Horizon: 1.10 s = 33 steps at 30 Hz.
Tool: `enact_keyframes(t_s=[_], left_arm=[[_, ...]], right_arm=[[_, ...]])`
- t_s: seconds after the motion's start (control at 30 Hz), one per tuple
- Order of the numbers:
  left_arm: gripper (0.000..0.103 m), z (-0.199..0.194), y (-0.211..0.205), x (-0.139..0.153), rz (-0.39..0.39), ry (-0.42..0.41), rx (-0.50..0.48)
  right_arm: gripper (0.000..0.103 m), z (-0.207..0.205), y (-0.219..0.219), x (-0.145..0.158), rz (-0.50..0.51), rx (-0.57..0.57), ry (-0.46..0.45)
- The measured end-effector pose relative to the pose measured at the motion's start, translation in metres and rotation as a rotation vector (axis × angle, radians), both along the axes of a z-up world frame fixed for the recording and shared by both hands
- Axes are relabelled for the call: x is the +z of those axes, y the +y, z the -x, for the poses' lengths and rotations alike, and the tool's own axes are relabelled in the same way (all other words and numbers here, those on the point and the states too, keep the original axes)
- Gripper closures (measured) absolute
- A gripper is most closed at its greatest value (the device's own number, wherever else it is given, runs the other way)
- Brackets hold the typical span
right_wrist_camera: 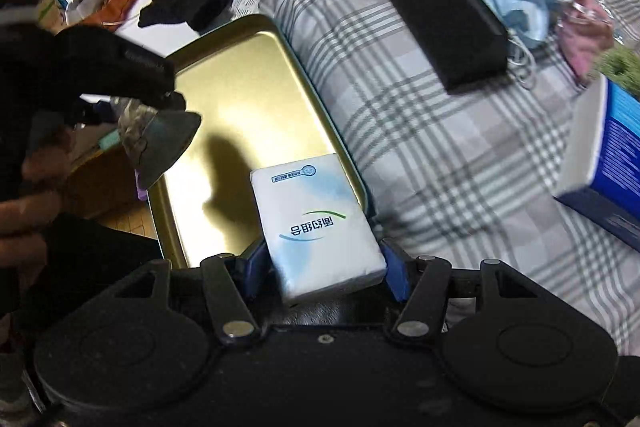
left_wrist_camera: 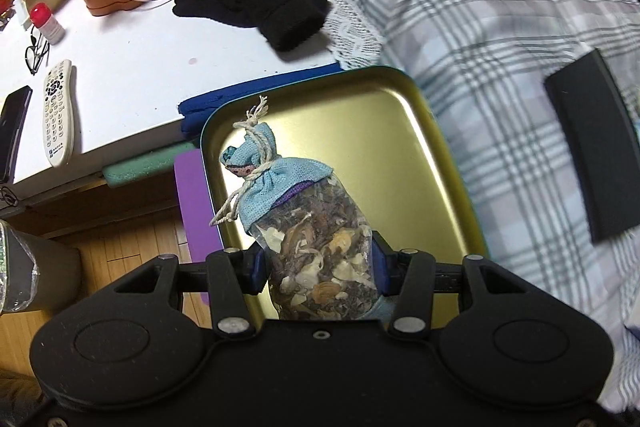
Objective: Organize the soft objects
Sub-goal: 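Open the left tool to drop the sachet while the right tool releases the tissue pack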
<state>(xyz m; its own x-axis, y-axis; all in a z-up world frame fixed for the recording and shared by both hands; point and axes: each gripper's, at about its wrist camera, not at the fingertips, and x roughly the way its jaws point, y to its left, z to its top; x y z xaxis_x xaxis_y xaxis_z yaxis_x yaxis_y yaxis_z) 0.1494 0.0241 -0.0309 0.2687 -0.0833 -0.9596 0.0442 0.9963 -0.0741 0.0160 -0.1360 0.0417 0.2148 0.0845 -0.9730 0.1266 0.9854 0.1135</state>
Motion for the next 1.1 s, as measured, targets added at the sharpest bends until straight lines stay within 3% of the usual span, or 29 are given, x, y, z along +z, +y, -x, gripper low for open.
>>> enact_keyframes(t_s=[0.27, 0.37, 0.43, 0.5, 0.67, 1.1], left_arm=[[0.055, -0.027, 0.000, -0.022, -0.019, 0.024, 0.009], [0.053, -0.028, 0.002, -0.017, -0.025, -0.013, 0.008], [0.036, -0.029, 0.004, -0.015, -0.017, -0.028, 0.012], [0.032, -0.030, 0.006, -0.014, 0.005, -0.026, 0.021], [0.032, -0.031, 0.008, -0.018, 0.026, 0.006, 0.031], [0.031, -0.030, 0.004, -0.023, 0.015, 0.021, 0.027]], right_arm=[[0.045, -0.017, 0.007, -0.018, 0.020, 0.003, 0.032], [0.045, -0.024, 0.009, -0.027, 0.022, 0.006, 0.045], [0.045, -0.029, 0.013, -0.032, 0.022, 0.019, 0.051], [0.046, -0.033, 0.017, -0.035, 0.030, 0.029, 0.048], [0.052, -0.041, 0.027, -0.040, 0.040, 0.040, 0.041], [0.048, -0.035, 0.024, -0.032, 0.038, 0.023, 0.020]])
